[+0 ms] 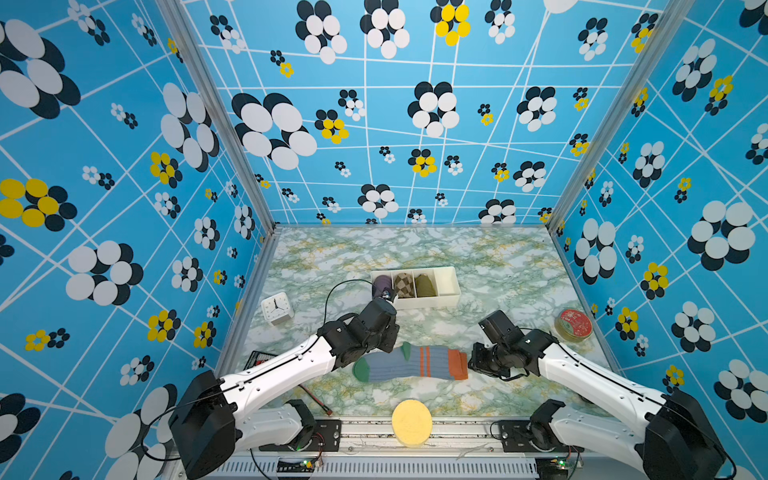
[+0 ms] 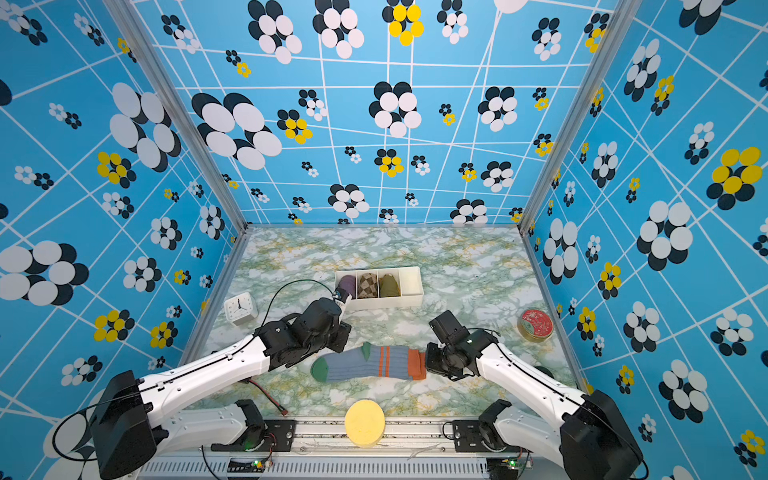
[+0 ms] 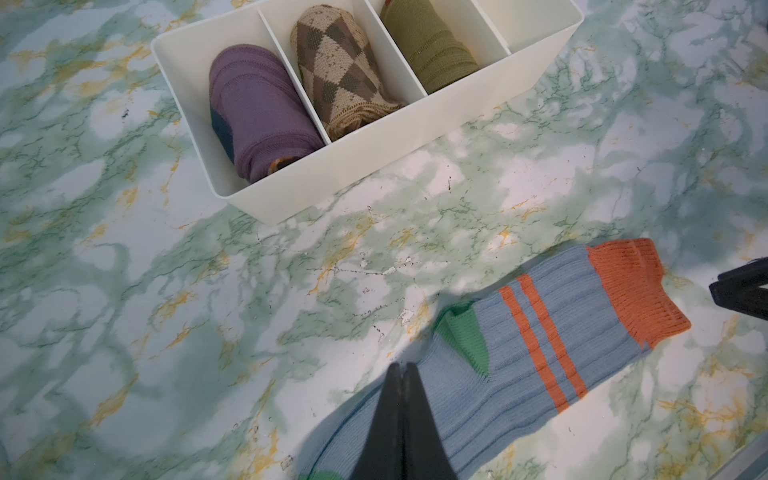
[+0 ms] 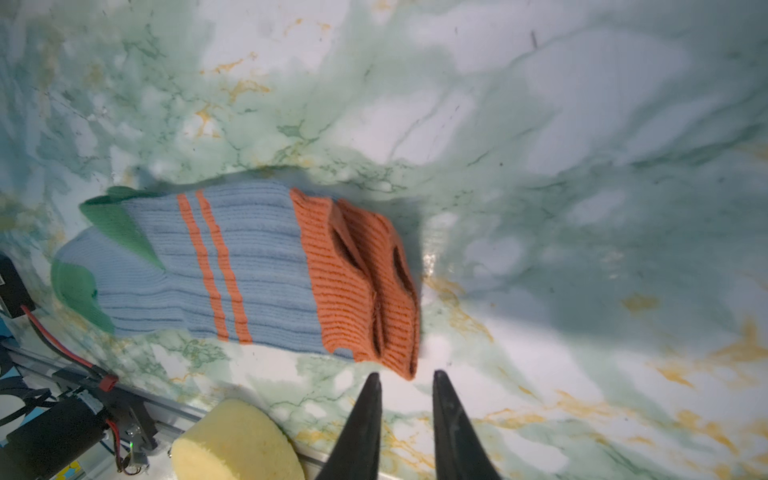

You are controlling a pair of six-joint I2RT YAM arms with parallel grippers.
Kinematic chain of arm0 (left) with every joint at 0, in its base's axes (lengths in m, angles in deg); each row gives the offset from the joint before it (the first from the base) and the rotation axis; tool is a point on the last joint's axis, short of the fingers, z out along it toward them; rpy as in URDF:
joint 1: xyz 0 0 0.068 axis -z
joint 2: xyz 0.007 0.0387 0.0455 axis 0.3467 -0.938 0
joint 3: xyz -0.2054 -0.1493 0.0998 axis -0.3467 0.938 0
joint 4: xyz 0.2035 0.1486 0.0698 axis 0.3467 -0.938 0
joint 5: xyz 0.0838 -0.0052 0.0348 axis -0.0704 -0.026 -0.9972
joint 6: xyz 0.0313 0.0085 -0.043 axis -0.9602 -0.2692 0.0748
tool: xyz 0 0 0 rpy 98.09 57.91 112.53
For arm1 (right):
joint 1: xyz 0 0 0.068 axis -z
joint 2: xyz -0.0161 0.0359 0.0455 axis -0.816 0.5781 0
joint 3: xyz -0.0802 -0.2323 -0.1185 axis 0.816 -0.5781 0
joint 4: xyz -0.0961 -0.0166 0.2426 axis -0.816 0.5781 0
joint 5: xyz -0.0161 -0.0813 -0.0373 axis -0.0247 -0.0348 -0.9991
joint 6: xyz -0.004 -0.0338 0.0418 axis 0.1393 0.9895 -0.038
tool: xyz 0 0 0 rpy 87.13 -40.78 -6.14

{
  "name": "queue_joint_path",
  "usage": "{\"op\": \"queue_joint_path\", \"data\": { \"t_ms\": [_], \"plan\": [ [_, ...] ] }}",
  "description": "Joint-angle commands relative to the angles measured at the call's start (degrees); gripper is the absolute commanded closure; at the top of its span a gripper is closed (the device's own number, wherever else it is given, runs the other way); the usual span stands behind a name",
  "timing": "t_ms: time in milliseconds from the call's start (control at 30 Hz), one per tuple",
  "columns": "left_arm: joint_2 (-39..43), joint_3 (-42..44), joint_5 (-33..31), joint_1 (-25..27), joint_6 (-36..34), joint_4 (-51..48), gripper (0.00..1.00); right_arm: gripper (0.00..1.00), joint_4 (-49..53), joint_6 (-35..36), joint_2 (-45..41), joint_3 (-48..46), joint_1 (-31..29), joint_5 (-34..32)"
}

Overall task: Roll the socks
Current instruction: 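Grasp the orange cuff with the right gripper while the left gripper hovers over the sock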

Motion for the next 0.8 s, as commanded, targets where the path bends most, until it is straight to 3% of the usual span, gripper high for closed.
{"op": "queue_joint_path", "data": {
  "t_ms": [0,767],
  "plan": [
    [-1.72,-1.61,-0.83,0.16,-0.35,-1.25,0.99,0.76,-3.53,-1.61,2.08,-1.32,-0.44,0.35],
    [-0.64,-0.86,3.56,-3.98,-0.05,1.15,0.99,0.79,-7.3,-1.01,8.64,-1.08,-0.41,-1.23]
  ]
}}
